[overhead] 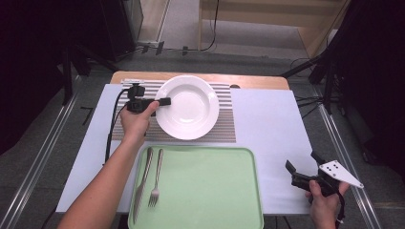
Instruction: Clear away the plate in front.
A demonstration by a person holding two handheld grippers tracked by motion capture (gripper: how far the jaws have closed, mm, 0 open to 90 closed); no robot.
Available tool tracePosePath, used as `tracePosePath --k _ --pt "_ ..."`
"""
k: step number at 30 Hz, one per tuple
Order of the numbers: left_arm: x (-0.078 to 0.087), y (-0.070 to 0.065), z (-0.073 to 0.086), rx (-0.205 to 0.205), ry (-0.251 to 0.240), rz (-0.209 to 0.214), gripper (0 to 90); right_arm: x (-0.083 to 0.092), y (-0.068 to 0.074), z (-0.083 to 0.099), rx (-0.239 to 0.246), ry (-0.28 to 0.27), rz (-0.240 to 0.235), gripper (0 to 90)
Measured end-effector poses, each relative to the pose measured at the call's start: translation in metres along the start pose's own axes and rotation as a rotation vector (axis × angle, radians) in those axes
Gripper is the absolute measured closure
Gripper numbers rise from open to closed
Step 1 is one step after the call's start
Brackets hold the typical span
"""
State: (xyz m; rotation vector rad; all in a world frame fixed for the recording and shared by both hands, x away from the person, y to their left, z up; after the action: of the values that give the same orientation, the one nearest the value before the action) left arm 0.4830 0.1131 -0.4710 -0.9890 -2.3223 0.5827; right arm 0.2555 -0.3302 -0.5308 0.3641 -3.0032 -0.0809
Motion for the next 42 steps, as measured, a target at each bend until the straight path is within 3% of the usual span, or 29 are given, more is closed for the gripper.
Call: tracePosePath --k 24,28,36,42 --pt "0.01 -0.025 0.029 -0.037 0.046 0.04 81.5 0.0 0.001 -0.001 -0.002 -0.008 -0.001 0.0" --pt "0.012 -0.029 0.035 -0.028 0.052 0.054 81.6 0.0 0.002 -0.002 -0.003 -0.01 -0.001 0.0" --pt "0.019 -0.039 0.044 -0.047 0.066 0.083 81.5 0.0 0.001 -0.002 0.008 -0.013 -0.002 0.0" --pt "0.026 -0.05 0.053 -0.032 0.077 0.118 81.5 0.0 0.001 -0.002 0.014 -0.01 -0.004 0.0"
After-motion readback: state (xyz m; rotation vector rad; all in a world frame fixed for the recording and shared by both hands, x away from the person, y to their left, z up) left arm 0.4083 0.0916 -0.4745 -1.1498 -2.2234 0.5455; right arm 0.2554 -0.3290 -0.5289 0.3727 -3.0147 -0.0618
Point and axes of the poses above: each handheld gripper's, and its own axes: x roughly backward along the jaws, z roughly out of its underside, y roughly to its left, the point moved 8 cm from there along -x, roughly forward along the jaws, and after that the axes turned 13 degrees about -y, right-handed, at the moved point
